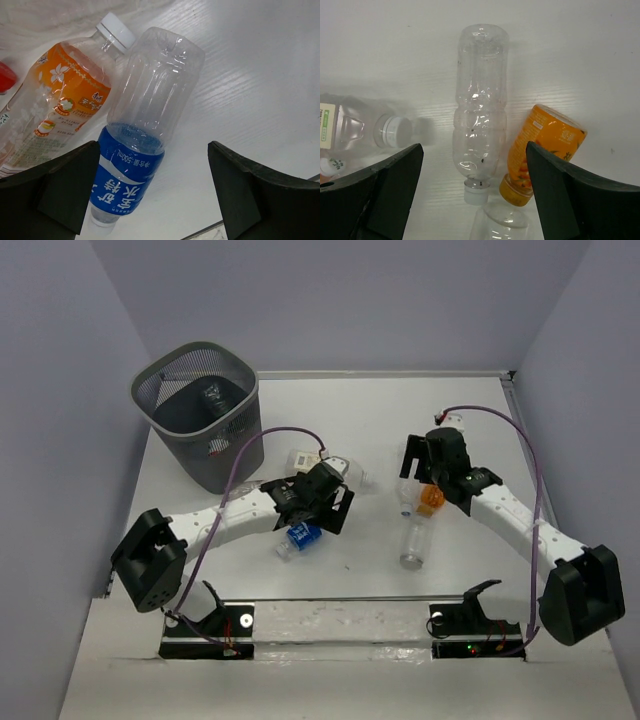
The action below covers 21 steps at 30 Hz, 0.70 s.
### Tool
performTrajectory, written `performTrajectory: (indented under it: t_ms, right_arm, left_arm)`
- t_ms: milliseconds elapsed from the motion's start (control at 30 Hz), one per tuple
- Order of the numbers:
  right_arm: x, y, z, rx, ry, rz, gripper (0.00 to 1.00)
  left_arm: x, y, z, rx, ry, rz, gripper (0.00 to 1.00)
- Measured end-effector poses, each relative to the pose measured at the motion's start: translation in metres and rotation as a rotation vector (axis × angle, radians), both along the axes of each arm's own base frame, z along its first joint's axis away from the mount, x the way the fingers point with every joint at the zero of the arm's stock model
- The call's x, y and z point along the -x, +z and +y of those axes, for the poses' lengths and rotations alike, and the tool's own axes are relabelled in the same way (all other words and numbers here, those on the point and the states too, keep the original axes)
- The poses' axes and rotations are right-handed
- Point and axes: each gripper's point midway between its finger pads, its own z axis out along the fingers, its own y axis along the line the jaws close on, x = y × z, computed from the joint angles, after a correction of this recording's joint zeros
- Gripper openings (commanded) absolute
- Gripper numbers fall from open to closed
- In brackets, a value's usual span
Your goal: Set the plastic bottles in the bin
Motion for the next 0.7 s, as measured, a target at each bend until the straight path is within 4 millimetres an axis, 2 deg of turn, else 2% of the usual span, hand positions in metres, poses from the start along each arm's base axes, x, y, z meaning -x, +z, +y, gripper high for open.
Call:
performTrajectory:
  t_ms: [200, 300, 500, 700]
  right_arm:
    - [-0.031, -0.018, -0.006, 0.022, 0.017, 0.07, 0.9]
    - [-0.048, -0.037, -0.006, 0.031, 0.02, 0.123, 0.89]
    - [-0.062, -0.067, -0.001, 0.037, 0.038, 0.197, 0.83]
    - [-0.076, -0.083, 0.009, 0.022, 0.064, 0.224, 0.81]
  left_arm:
    - [-0.007, -0.007, -0.005, -0.052, 0.003, -0.03, 0.99]
    - [-0.009, -0.016, -0.007, -0.086, 0.007, -0.024, 0.99]
    - [-0.01, -0.039, -0.001, -0.161, 0.02, -0.002, 0.99]
    - [-0.008, -0.04, -0.004, -0.162, 0.028, -0.008, 0.9]
